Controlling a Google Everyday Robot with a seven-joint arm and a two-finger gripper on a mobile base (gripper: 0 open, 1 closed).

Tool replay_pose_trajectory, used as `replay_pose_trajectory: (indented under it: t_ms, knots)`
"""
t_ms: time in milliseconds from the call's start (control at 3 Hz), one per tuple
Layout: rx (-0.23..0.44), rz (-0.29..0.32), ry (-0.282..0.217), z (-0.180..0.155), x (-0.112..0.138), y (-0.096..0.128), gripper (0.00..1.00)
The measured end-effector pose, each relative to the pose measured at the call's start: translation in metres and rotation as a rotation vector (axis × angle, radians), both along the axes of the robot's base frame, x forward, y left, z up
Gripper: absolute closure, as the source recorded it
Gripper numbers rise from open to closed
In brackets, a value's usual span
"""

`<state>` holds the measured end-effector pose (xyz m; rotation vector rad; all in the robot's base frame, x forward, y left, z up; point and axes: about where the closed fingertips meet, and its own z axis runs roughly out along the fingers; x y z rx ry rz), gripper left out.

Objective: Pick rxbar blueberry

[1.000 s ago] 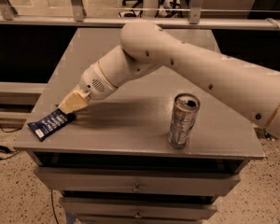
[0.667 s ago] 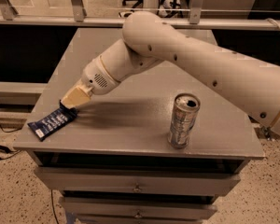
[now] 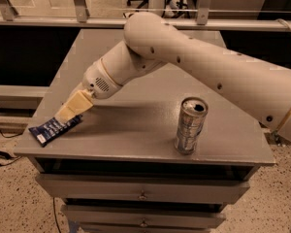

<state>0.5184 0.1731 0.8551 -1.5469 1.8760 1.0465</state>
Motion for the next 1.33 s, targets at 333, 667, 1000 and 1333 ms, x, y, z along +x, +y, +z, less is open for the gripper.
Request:
replay_pose_trajectory:
  t_ms: [333, 667, 1000, 1333]
  knots:
    - [-0.002, 0.001, 0.0, -0.002, 0.0, 0.001, 0.0]
    - [-0.002, 0.002, 0.002, -0.003, 0.0, 0.001, 0.0]
    - [0.004, 0.012, 0.022, -0.01, -0.007, 0.007, 0.0]
    - [0.007, 0.018, 0.031, -0.014, -0.01, 0.01, 0.0]
